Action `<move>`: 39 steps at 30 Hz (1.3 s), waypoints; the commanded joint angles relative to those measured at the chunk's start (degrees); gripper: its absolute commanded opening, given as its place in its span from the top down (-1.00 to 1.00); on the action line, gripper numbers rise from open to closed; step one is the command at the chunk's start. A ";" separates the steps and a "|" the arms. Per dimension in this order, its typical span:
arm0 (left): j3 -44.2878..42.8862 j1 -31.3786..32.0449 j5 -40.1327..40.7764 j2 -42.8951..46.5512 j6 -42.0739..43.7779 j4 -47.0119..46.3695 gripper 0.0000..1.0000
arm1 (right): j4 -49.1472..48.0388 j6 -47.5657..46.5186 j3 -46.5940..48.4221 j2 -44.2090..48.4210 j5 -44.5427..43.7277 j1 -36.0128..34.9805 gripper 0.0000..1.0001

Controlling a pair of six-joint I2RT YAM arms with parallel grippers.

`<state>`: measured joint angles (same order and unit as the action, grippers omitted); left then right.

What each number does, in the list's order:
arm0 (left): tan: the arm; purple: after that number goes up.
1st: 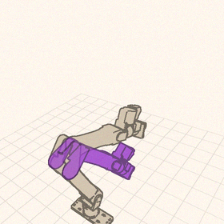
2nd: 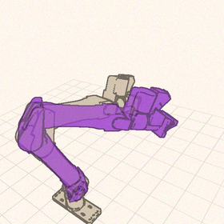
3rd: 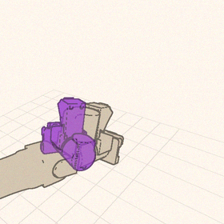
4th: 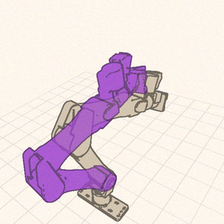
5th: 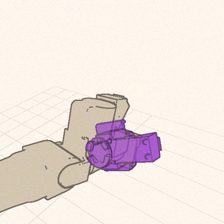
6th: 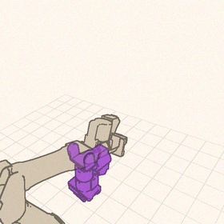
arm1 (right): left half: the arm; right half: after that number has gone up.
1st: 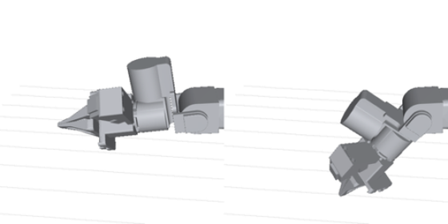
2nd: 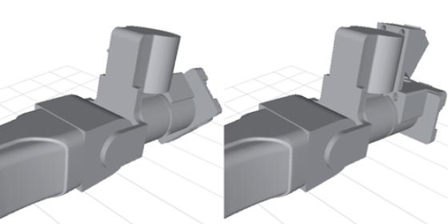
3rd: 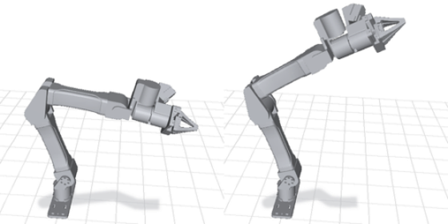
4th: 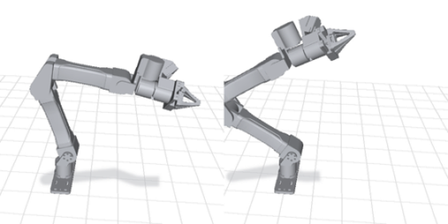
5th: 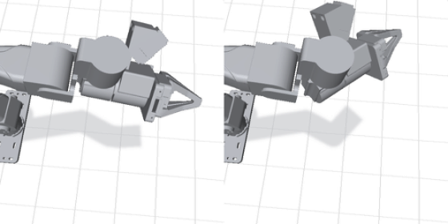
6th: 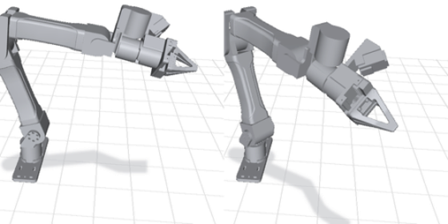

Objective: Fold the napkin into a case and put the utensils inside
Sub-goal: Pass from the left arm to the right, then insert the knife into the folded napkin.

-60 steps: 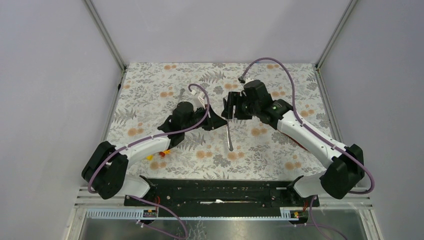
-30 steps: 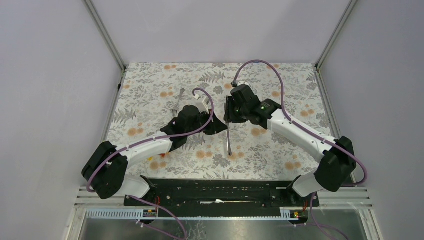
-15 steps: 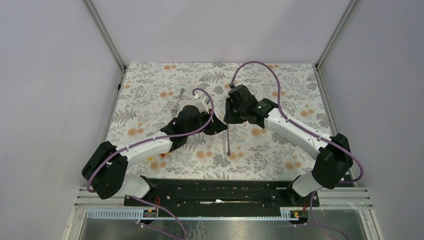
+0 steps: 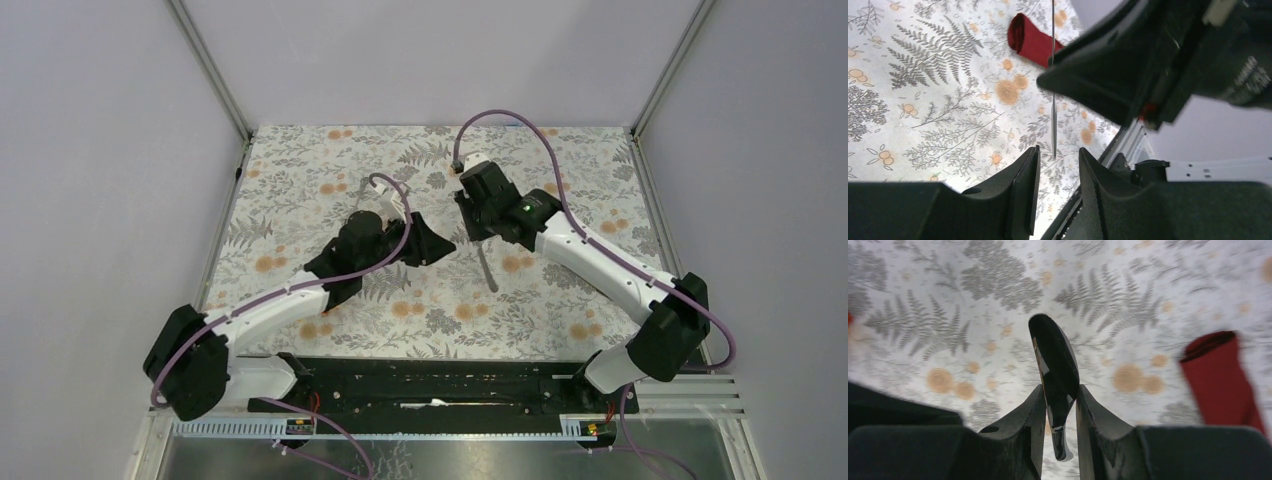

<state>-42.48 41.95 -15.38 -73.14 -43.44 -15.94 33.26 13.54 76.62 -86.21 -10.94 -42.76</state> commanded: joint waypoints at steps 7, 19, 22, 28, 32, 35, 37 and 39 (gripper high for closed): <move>8.44 0.11 -3.07 18.44 -1.25 3.06 0.17 | 11.21 -32.61 4.55 2.09 -18.49 1.66 1.00; 10.33 0.14 -4.81 29.73 2.82 11.78 0.13 | 13.10 -50.01 9.47 -9.92 -3.98 15.30 1.00; 9.34 0.04 -4.52 30.45 5.06 13.80 0.13 | 10.73 -53.04 7.19 -10.53 -1.96 16.82 1.00; 9.31 -0.11 -4.77 30.22 6.77 15.11 0.10 | 11.18 -55.01 8.09 -13.59 5.99 20.88 1.00; 9.77 -0.44 -5.03 30.70 6.79 15.29 0.10 | 10.32 -55.64 7.18 -14.27 9.01 23.03 1.00; 9.81 -0.47 -4.93 30.93 6.96 15.57 0.09 | 10.45 -56.15 6.95 -14.67 10.79 24.79 0.99; 9.72 -0.48 -4.89 31.00 7.18 15.67 0.09 | 10.13 -56.45 6.96 -15.35 10.85 25.68 0.99; 9.36 -0.49 -4.89 30.80 7.59 15.84 0.09 | 9.84 -56.86 7.24 -16.68 11.53 26.18 1.00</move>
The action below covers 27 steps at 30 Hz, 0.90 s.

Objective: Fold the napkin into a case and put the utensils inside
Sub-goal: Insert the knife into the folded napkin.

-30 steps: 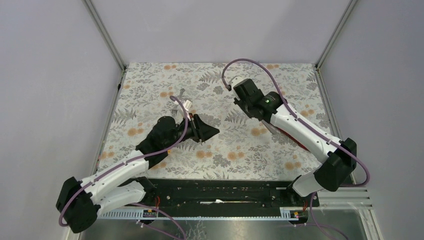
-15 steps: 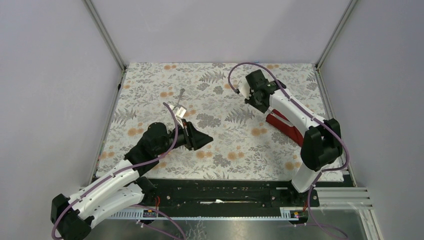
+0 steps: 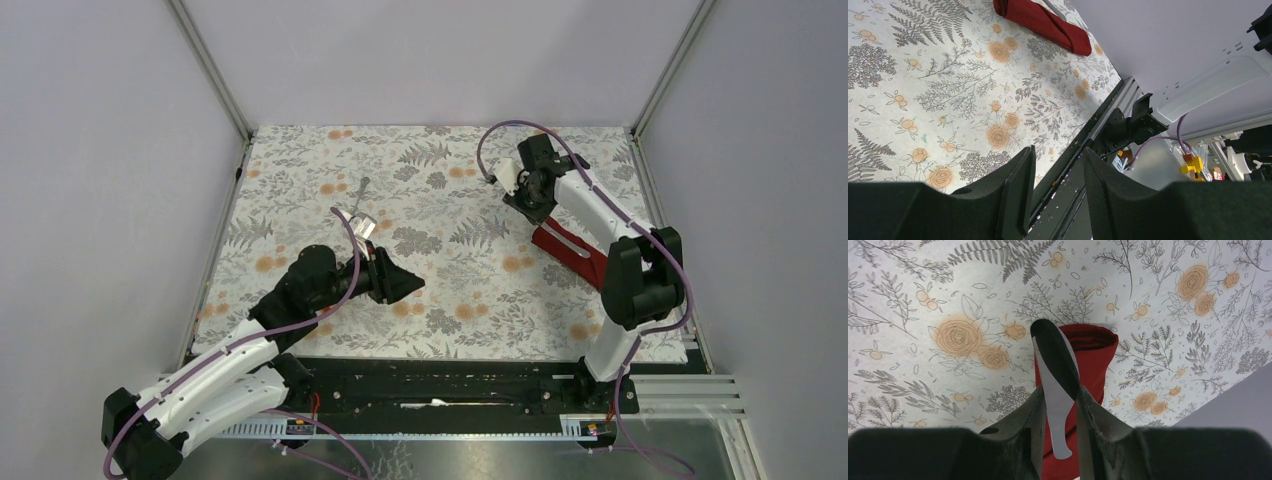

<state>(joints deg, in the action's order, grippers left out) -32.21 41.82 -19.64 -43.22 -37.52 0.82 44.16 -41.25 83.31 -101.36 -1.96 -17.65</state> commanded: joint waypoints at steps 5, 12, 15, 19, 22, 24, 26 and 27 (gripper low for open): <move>-1.71 -0.34 -0.67 0.28 2.53 -0.91 0.09 | 0.42 -2.09 4.35 -5.41 5.68 2.24 1.00; -1.84 -0.34 -0.28 0.00 2.79 0.91 0.08 | -1.48 -2.66 1.91 -6.65 3.15 2.98 1.00; -1.93 -0.35 -0.36 -0.11 2.80 0.88 0.08 | -2.76 -3.14 0.11 -5.57 1.53 3.69 1.00; -2.23 -0.32 -0.40 -0.30 2.93 0.72 0.08 | -3.88 -4.70 -2.24 -3.34 1.45 4.85 1.00; -2.39 -0.30 -0.49 -0.28 2.94 0.83 0.08 | -4.10 -6.66 -3.65 -2.62 0.72 5.44 1.00; -2.32 -0.30 -0.49 -0.23 3.01 0.80 0.08 | -4.55 -7.06 -4.37 -2.36 -0.67 5.67 1.00; -2.26 -0.20 -0.58 -0.21 3.04 0.82 0.08 | -4.85 -7.18 -5.00 -1.96 -1.15 6.06 1.00; -2.28 -0.18 -0.64 -0.20 2.97 0.77 0.08 | -4.87 -7.29 -5.33 -1.83 -1.58 6.13 1.00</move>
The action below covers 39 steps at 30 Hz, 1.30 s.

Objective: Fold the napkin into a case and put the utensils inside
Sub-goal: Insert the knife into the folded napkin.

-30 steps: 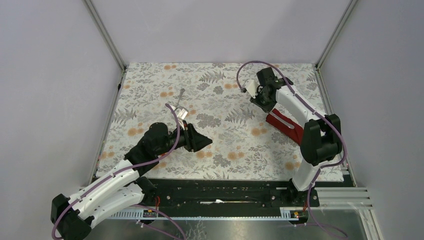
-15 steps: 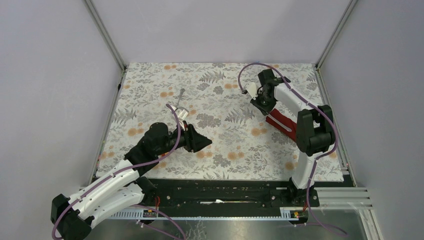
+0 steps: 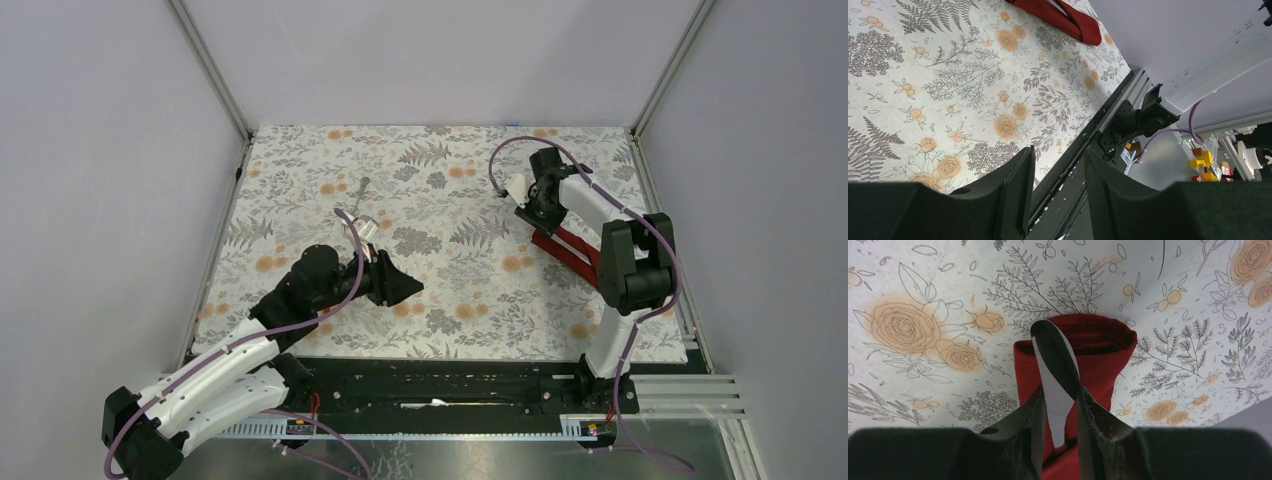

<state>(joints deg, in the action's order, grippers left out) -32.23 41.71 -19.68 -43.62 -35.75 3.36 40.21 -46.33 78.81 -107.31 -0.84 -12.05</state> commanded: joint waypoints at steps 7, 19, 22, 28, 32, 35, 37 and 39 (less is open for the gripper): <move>-2.26 -0.07 -0.97 0.45 0.91 -1.95 0.07 | -2.89 -4.26 -5.66 6.76 -6.50 0.79 1.00; -2.36 -0.08 -1.46 1.11 0.67 -1.80 0.07 | -4.16 -2.98 -6.91 5.18 -8.85 2.43 1.00; -2.55 -0.08 -1.50 1.16 0.75 -1.61 0.07 | -4.43 -2.60 -7.17 4.55 -9.37 3.15 1.00; -2.73 -0.08 -1.47 1.20 0.86 -1.25 0.07 | -4.43 -2.28 -7.46 4.14 -10.12 3.85 1.00; -2.71 -0.08 -1.52 1.25 0.73 -1.41 0.07 | -4.78 -2.46 -8.58 4.35 -10.27 3.97 1.00; -2.87 0.02 -1.59 1.25 0.77 -1.29 0.07 | -4.81 -2.54 -9.08 3.93 -10.94 3.97 1.00; -2.89 0.00 -1.52 1.32 0.84 -1.13 0.07 | -4.75 -2.54 -9.31 3.84 -11.11 4.02 1.00; -2.81 -0.05 -1.42 1.41 0.85 -1.16 0.07 | -4.79 -2.50 -9.81 3.78 -11.01 4.03 1.00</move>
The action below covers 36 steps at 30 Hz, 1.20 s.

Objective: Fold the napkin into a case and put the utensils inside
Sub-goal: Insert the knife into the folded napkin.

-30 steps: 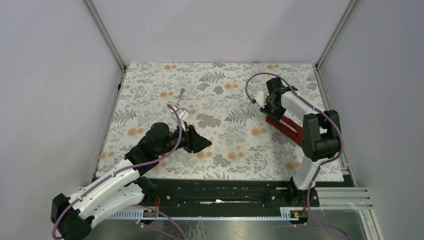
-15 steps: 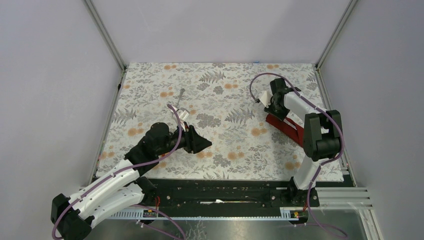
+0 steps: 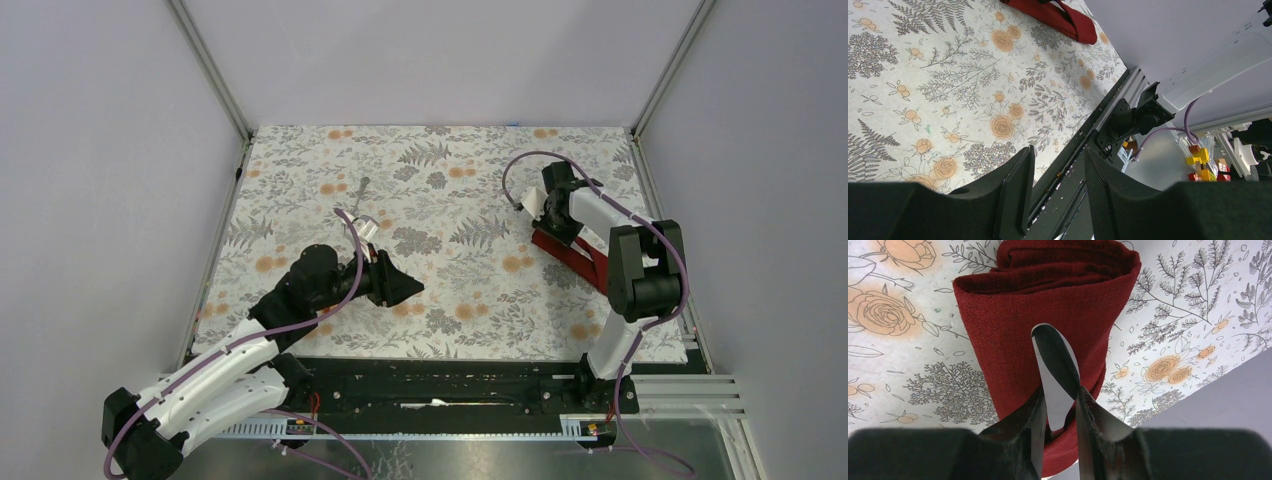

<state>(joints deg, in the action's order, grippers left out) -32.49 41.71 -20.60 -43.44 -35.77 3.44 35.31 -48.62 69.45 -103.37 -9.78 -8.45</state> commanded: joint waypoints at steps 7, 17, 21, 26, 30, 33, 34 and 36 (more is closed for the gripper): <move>-2.45 0.03 -0.54 1.32 0.88 -1.16 0.07 | -0.81 -0.35 -1.97 -0.13 -4.24 0.75 1.00; -2.35 0.19 -0.63 1.50 0.69 -1.27 0.06 | -1.52 1.42 -0.93 -1.54 -4.89 2.14 0.94; -2.29 0.19 -0.52 1.48 0.70 -1.21 0.06 | -0.61 3.03 0.94 -3.50 -4.39 2.47 0.91; -2.07 0.19 -0.33 1.43 0.69 -1.03 0.06 | 0.28 3.90 2.82 -4.90 -5.39 2.63 0.77; -1.79 0.21 -0.54 1.22 0.31 -1.67 0.06 | 0.32 4.59 3.25 -4.70 -5.27 3.18 0.60; -1.56 0.06 -0.79 1.08 0.02 -2.01 0.06 | 0.02 4.97 3.27 -4.21 -5.78 3.63 0.58; -1.52 0.05 -0.81 0.90 -0.04 -2.09 0.06 | -0.21 5.09 3.21 -3.90 -5.83 3.63 0.55; -1.39 0.10 -0.96 0.81 -0.30 -2.37 0.06 | -0.55 5.64 3.20 -3.02 -6.23 3.66 0.45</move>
<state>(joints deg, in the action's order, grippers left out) -32.56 41.74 -20.69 -43.11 -35.86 3.42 34.35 -44.47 70.61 -108.27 -14.02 -5.39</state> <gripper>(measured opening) 0.471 0.306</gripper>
